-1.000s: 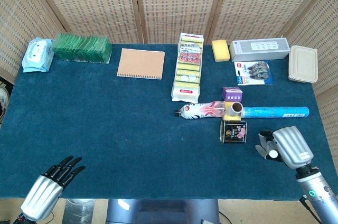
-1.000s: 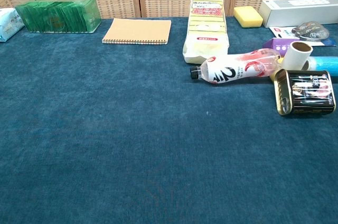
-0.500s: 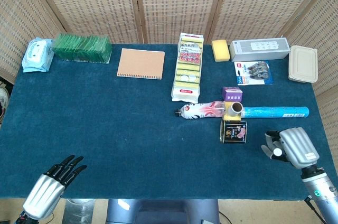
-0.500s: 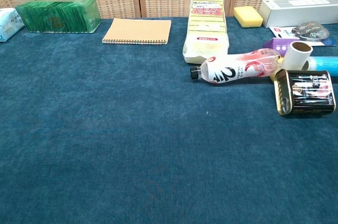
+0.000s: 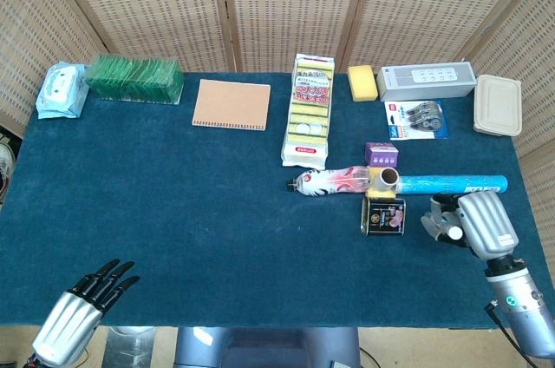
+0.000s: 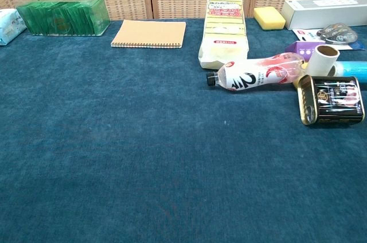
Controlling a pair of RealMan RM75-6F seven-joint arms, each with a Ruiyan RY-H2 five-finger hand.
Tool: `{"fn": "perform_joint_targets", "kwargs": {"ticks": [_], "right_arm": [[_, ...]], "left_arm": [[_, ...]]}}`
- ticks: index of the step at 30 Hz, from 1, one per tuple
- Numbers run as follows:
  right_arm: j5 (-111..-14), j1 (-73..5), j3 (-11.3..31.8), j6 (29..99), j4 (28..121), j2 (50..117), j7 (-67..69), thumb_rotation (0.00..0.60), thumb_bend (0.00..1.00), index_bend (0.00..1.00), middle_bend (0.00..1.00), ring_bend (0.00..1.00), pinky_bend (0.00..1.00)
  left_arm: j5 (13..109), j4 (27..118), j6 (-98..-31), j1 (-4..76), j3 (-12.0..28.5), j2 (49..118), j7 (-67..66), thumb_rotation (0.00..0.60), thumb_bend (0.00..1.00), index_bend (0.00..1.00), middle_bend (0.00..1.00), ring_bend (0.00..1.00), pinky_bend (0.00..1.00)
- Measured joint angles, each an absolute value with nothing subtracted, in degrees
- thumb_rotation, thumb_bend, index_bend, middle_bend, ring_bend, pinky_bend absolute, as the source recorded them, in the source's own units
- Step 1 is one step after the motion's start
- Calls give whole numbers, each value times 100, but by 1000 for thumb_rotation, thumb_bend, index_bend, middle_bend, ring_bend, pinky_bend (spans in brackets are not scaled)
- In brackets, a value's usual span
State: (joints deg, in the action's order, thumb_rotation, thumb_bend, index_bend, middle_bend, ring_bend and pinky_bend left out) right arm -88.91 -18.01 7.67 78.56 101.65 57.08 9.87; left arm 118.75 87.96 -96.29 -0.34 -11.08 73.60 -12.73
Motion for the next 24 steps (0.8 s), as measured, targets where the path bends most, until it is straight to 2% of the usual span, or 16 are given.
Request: {"fn": "perform_joint_targets", "kwargs": {"ticks": [10, 19, 24], "right_arm": [[-8113, -2318, 1205, 7132, 10452, 5717, 1064, 600, 475, 913, 1000, 1000, 1000], [-7154, -2869, 1659, 6546, 10380, 5999, 806, 600, 475, 913, 1000, 1000, 1000], [-6951, -3015, 1747, 6454, 10231, 6163, 652, 600, 475, 913, 1000, 1000, 1000]], "left_arm": [[11500, 8658, -9036, 100, -996, 7726, -1379, 600, 281, 221, 178, 158, 406], [11562, 8473, -9102, 53, -1048, 8010, -1582, 600, 281, 220, 178, 158, 406], [11593, 8454, -9152, 16, -1093, 8036, -1633, 600, 281, 221, 177, 158, 406]]}}
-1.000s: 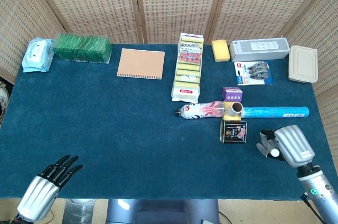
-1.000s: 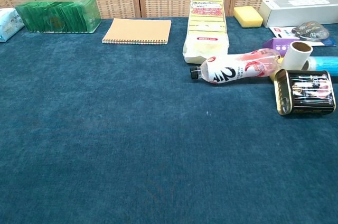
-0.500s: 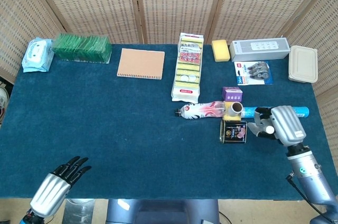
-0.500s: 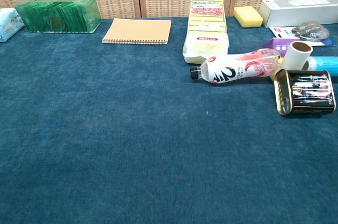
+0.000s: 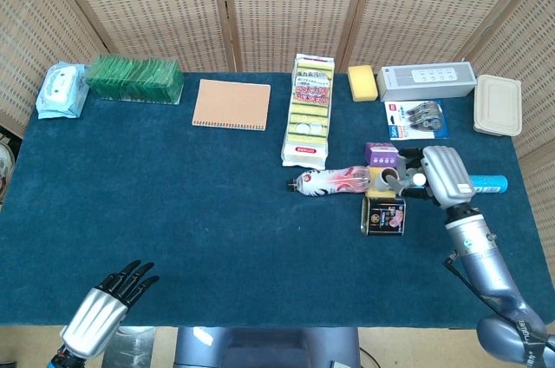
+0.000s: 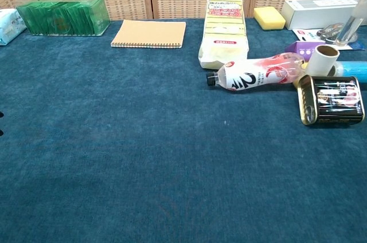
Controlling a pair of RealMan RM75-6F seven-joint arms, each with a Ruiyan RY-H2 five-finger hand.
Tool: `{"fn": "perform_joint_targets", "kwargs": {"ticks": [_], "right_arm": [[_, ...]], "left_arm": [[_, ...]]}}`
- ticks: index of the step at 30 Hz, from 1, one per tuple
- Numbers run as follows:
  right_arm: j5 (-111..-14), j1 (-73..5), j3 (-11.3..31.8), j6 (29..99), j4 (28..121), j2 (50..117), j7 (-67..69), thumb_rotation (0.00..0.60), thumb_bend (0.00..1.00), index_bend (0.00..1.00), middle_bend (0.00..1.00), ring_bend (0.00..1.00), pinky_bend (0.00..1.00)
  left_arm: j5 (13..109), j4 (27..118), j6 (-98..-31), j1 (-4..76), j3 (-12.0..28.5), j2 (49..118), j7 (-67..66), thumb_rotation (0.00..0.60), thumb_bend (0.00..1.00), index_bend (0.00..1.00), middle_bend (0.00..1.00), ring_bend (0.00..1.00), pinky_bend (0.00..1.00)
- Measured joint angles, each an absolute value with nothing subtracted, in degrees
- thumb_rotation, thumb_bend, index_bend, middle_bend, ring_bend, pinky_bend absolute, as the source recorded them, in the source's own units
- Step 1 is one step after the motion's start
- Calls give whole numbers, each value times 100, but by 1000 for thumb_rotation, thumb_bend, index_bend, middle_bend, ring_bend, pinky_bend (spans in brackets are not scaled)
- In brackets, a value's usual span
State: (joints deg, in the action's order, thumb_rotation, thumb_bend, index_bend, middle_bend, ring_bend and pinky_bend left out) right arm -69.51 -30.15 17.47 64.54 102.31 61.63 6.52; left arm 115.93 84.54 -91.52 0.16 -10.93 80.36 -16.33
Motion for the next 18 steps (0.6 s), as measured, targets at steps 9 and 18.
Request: {"fn": "perform_joint_targets", "kwargs": {"ticks": [9, 18], "right_arm": [[-6552, -3217, 1896, 6353, 9896, 6405, 441, 600, 473, 913, 1000, 1000, 1000], [-6312, -3402, 1975, 6165, 9344, 6697, 458, 600, 473, 913, 1000, 1000, 1000]], "left_arm": [[11629, 8431, -9185, -36, -1152, 8088, -1742, 600, 280, 221, 178, 158, 406], [11608, 8426, -9094, -52, -1187, 8159, -1877, 600, 281, 220, 178, 158, 406]]}}
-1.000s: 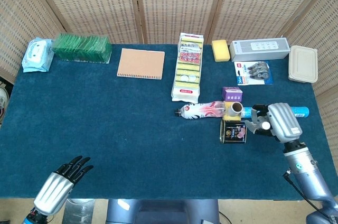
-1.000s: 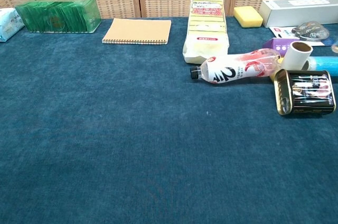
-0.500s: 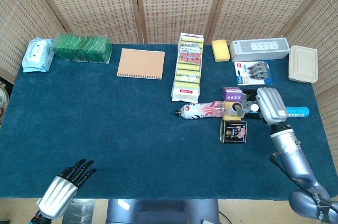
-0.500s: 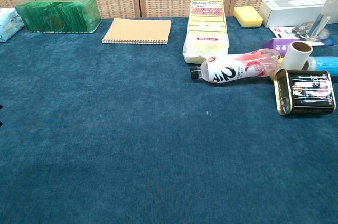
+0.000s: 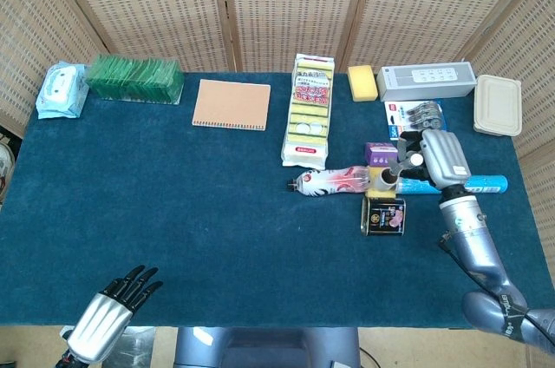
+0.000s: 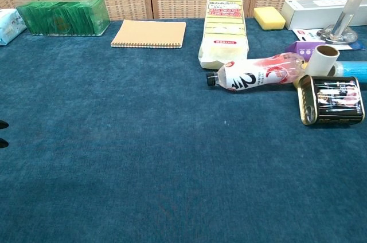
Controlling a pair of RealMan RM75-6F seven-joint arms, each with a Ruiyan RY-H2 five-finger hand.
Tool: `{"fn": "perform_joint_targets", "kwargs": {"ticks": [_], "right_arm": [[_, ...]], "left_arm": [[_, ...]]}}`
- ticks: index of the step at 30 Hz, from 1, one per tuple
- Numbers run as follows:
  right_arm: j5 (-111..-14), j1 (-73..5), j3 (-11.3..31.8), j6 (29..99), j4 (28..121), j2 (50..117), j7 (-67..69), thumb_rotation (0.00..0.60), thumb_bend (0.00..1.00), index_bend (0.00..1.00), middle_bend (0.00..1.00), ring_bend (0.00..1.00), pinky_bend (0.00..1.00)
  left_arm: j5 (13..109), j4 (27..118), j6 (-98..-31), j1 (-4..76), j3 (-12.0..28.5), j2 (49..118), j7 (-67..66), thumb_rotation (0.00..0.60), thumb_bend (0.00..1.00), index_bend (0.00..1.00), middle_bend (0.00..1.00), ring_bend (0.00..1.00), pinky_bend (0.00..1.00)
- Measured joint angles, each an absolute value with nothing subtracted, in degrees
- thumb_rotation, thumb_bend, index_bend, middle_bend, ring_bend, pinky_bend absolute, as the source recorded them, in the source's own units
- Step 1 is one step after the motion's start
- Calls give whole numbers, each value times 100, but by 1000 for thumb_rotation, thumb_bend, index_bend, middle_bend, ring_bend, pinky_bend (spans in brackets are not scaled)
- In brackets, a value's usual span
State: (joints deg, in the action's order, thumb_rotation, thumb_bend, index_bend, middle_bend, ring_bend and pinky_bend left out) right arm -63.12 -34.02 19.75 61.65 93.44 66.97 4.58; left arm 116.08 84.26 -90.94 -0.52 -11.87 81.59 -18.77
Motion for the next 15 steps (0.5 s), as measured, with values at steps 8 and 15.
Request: {"fn": "perform_joint_targets", "kwargs": {"ticks": [8, 15], "right_arm": [[-6227, -3477, 1931, 5969, 8935, 6931, 625, 600, 471, 913, 1000, 1000, 1000], [-6268, -3471, 1873, 5962, 8872, 6993, 598, 600, 470, 913, 1000, 1000, 1000]], "left_arm": [[11587, 8434, -9101, -49, -1194, 8153, -1890, 600, 281, 221, 178, 158, 406], [11593, 8435, -9134, -53, -1201, 8143, -1891, 600, 281, 221, 178, 158, 406]]}}
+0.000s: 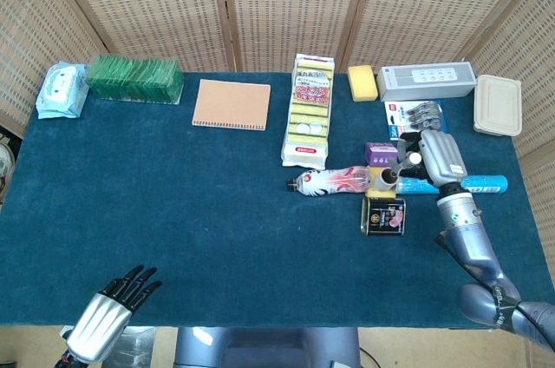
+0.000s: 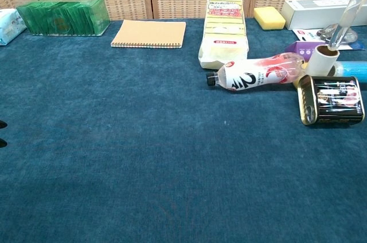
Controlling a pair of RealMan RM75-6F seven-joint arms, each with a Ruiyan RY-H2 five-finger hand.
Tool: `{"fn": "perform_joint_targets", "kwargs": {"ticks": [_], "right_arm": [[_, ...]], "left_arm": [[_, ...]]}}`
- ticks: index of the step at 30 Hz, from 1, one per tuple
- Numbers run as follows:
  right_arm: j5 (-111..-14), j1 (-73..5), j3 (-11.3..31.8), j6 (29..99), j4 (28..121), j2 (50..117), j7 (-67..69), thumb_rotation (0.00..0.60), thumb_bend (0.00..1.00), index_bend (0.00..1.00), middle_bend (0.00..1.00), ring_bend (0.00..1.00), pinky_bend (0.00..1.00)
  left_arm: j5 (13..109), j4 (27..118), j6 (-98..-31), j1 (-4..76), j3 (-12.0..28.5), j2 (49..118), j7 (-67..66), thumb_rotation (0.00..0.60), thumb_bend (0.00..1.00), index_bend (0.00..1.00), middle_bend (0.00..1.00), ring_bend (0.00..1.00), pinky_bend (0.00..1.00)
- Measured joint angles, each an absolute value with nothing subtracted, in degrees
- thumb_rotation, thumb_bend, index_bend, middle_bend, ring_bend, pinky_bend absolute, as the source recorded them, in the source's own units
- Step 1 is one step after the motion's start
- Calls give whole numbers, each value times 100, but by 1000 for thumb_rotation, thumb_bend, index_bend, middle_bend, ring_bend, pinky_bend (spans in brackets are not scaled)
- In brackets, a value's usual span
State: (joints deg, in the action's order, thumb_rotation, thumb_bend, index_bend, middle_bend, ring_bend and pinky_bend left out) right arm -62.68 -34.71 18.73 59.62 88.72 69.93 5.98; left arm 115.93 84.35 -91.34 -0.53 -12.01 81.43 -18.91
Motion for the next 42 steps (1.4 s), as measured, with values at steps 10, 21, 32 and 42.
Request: {"fn": "perform_joint_targets", "kwargs": {"ticks": [10, 21, 32, 42], "right_arm": [[-6195, -3553, 1874, 5782, 8672, 7132, 643, 600, 464, 914, 1000, 1000, 1000], [-6112, -3624, 1860, 5578, 8368, 7294, 745, 600, 458, 914, 1000, 1000, 1000], [-6194, -3669, 1805, 5445, 8064, 7491, 917, 600, 447, 913, 1000, 1000, 1000], [-6296, -3746, 1711, 5184, 7508, 7838, 1212, 600, 438, 913, 1000, 1000, 1000]], "left_arm": [[11558, 8457, -9102, -45, -1201, 8143, -1913, 600, 280, 221, 178, 158, 406], [11537, 8457, -9068, -41, -1208, 8157, -1946, 600, 281, 221, 178, 158, 406], [11505, 8473, -9012, -17, -1206, 8161, -1959, 600, 281, 221, 178, 158, 406], [11471, 8491, -8944, 13, -1199, 8166, -1986, 600, 281, 220, 178, 158, 407]]}}
